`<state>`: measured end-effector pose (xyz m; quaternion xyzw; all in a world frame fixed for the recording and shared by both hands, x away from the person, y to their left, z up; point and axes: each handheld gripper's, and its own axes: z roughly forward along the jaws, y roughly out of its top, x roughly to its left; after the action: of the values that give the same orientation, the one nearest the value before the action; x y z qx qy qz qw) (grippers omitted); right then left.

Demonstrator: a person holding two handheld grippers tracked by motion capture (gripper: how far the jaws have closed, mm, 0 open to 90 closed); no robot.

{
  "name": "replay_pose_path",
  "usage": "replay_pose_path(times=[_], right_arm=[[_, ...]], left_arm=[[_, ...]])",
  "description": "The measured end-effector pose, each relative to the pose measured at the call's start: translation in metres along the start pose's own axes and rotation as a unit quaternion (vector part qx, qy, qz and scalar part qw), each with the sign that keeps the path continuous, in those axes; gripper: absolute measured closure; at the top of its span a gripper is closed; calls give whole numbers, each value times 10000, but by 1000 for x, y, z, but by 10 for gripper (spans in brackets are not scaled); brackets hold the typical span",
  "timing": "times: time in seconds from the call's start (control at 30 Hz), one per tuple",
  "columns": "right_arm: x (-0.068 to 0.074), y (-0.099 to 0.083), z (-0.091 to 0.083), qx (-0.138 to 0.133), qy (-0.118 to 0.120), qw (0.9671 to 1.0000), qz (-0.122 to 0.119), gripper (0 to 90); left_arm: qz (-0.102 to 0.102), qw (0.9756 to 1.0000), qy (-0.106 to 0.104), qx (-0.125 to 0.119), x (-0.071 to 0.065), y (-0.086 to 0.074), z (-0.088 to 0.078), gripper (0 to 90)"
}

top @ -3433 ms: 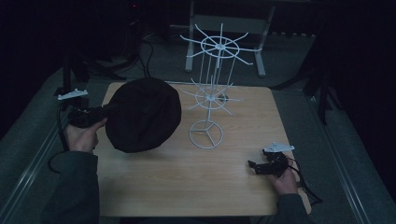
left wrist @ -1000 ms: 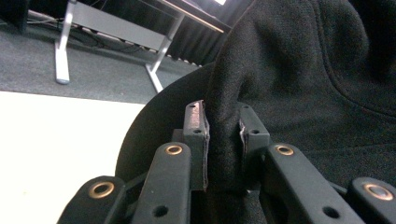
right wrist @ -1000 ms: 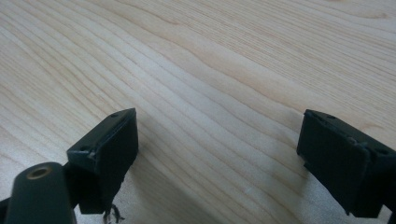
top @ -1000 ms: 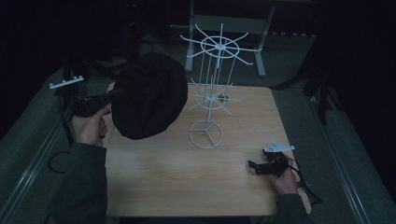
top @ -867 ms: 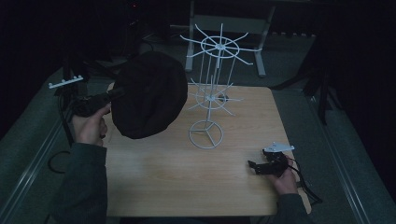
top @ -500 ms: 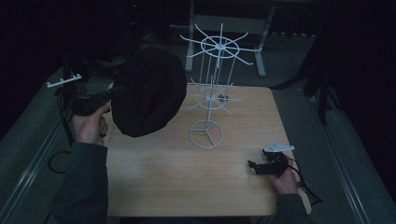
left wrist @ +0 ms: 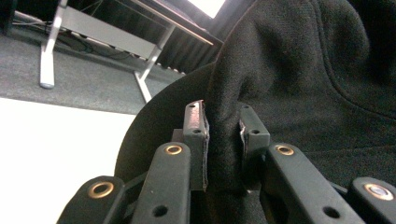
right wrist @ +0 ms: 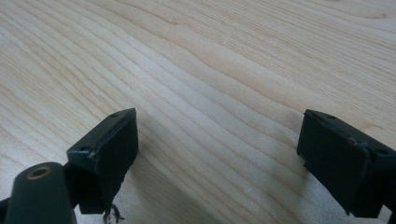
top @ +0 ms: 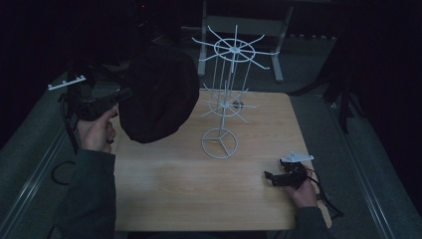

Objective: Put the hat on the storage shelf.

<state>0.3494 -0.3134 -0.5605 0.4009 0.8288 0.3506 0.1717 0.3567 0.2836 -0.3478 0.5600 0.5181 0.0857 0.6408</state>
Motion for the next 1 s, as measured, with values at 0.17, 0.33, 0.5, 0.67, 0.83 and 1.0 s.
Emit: replay_pose_path(times=[0.17, 0.33, 0.5, 0.67, 0.83, 1.0], right_arm=[[0, 0, 0, 0, 1, 10000, -1, 125], [0, 0, 0, -1, 1, 10000, 0, 125], [0, 0, 0, -2, 0, 10000, 1, 125], [0, 0, 0, 0, -1, 10000, 0, 125], [0, 0, 0, 0, 1, 10000, 0, 125], [0, 0, 0, -11, -20, 10000, 12, 135]], left_arm=[[-30, 10000, -12, -43, -1, 1, 0, 783], [-51, 9999, -63, -63, -3, 3, 1, 783], [-116, 9998, -113, -79, -2, 3, 2, 783], [-181, 9997, -158, -94, -2, 3, 3, 783], [-246, 9994, -189, -131, -3, 4, 4, 783], [-220, 9995, -200, -123, -6, 5, 6, 783]])
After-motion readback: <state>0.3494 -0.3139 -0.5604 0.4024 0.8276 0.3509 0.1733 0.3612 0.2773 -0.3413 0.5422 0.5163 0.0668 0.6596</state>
